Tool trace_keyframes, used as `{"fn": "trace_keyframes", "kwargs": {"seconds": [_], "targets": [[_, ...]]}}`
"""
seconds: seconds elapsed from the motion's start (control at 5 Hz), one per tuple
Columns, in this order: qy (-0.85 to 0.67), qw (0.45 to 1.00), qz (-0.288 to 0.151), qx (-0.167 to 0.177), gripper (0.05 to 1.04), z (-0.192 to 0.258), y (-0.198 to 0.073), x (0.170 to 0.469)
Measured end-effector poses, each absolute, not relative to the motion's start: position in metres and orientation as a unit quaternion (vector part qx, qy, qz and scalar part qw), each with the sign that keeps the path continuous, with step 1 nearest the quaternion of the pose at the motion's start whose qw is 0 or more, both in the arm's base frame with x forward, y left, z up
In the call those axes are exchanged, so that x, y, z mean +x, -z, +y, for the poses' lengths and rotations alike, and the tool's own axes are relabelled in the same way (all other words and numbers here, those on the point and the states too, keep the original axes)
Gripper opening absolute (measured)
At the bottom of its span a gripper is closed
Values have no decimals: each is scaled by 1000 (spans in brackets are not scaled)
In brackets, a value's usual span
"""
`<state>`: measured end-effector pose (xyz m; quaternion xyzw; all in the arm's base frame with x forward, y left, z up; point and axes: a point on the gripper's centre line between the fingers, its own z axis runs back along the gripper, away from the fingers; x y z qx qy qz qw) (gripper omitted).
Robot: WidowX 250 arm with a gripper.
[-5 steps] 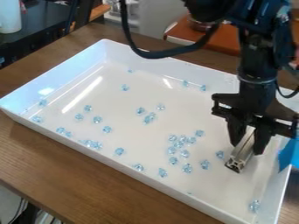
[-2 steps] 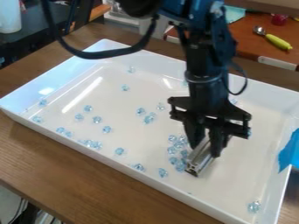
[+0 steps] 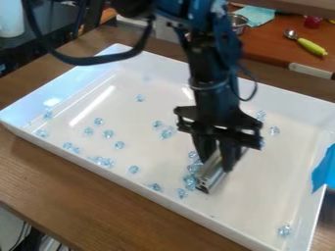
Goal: Sweep into pile
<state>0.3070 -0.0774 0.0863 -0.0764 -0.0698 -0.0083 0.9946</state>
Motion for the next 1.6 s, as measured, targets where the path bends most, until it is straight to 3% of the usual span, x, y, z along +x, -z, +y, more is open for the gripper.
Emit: {"fn": "trace_keyframes", "kwargs": {"seconds": [0.8, 1.4, 1.6], "targets": [[-42, 995, -57, -69, 359, 31, -87, 287], [-3, 995, -98, 21, 359, 122, -93, 252], [-7, 992, -124, -15, 359, 99, -116, 249]]}}
